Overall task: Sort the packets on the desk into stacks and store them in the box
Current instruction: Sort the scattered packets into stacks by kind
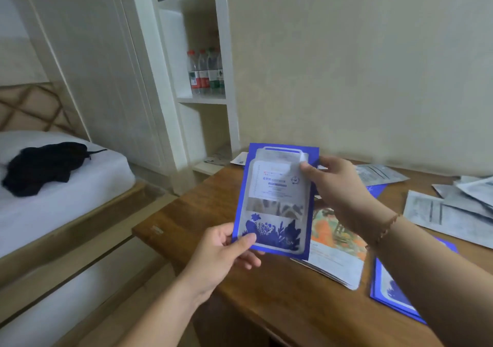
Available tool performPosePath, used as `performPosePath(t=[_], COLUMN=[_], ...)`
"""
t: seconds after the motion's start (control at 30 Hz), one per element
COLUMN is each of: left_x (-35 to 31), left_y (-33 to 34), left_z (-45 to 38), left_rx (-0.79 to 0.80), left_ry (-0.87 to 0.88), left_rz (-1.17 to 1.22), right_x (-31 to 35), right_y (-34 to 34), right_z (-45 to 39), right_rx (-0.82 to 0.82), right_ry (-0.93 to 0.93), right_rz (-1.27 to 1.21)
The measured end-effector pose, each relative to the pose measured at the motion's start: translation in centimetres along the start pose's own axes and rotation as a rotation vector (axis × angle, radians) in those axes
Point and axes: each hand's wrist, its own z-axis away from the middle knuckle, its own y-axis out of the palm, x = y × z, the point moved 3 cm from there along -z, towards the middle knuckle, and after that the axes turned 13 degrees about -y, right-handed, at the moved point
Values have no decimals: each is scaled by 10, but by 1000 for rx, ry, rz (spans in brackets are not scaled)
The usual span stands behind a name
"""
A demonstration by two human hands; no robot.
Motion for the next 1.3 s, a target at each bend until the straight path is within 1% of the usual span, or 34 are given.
performPosePath(t=[0.1, 0.2, 0.27, 0.4, 0.47, 0.53, 0.57, 0.67, 0.8, 0.9, 1.0, 1.13, 1.23, 1.3], left_x=[-1, -3, -3, 6, 20, 33, 37, 39, 34, 33, 31, 30, 31, 30], left_y=[31, 77, 110, 163, 179, 187, 188, 188, 186, 184, 187, 188, 188, 188], left_z=[2, 7, 9, 8, 3, -2, -3, -3, 1, 4, 6, 8, 7, 8], left_rx=[47, 0, -28, -111, -102, -89, -91, -116, -166, -188, -192, -205, -218, -215], left_ry=[18, 78, 178, 401, 511, 544, 561, 630, 678, 722, 728, 682, 667, 650], left_rz=[-47, -149, -289, -606, -774, -891, -928, -988, -1071, -1140, -1214, -1294, -1300, -1303], right_x=[-3, -17, -32, -57, -73, -89, -95, -100, -111, -115, -116, -116, -118, -120], right_y=[-44, -101, -136, -190, -206, -215, -218, -219, -219, -214, -210, -205, -203, -204], right_z=[2, 11, 22, 50, 63, 71, 72, 73, 75, 83, 88, 88, 87, 86], right_rx=[-87, -142, -186, -272, -287, -293, -281, -173, 31, 164, 174, 157, 131, 144], right_ry=[-9, 90, 166, 251, 295, 288, 258, 160, 164, 110, 62, 37, 23, 35], right_rz=[-31, 4, 42, 133, 190, 336, 453, 780, 940, 988, 1048, 1084, 1101, 1097])
